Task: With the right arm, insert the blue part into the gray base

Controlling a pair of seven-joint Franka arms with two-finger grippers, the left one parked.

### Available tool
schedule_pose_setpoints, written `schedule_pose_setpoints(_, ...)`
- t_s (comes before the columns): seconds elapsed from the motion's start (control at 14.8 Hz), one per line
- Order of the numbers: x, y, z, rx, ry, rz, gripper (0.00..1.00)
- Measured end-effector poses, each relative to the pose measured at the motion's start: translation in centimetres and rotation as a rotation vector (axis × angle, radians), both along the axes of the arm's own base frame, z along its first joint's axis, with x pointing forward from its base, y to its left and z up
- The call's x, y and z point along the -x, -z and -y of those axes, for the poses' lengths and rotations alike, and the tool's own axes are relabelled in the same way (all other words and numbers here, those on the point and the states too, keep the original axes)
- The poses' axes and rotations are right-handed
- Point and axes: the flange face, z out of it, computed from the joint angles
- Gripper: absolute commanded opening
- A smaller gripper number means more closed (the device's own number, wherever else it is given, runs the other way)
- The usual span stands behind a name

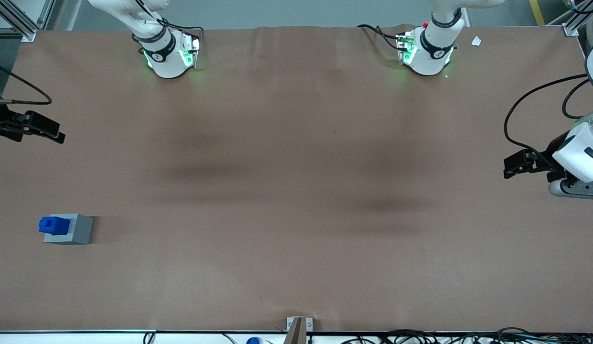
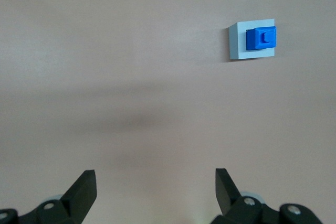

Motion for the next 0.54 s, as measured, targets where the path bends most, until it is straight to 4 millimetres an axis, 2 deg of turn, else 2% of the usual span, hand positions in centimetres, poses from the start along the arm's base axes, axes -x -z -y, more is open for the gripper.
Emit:
schedule_pose_setpoints(0.2,0.2,0.01,-0.61,0.002,0.006,-0.006,1.0)
schedule_pose_setpoints(0.54,0.29,-0.64,0.14,0.004,0.021,0.008,1.0)
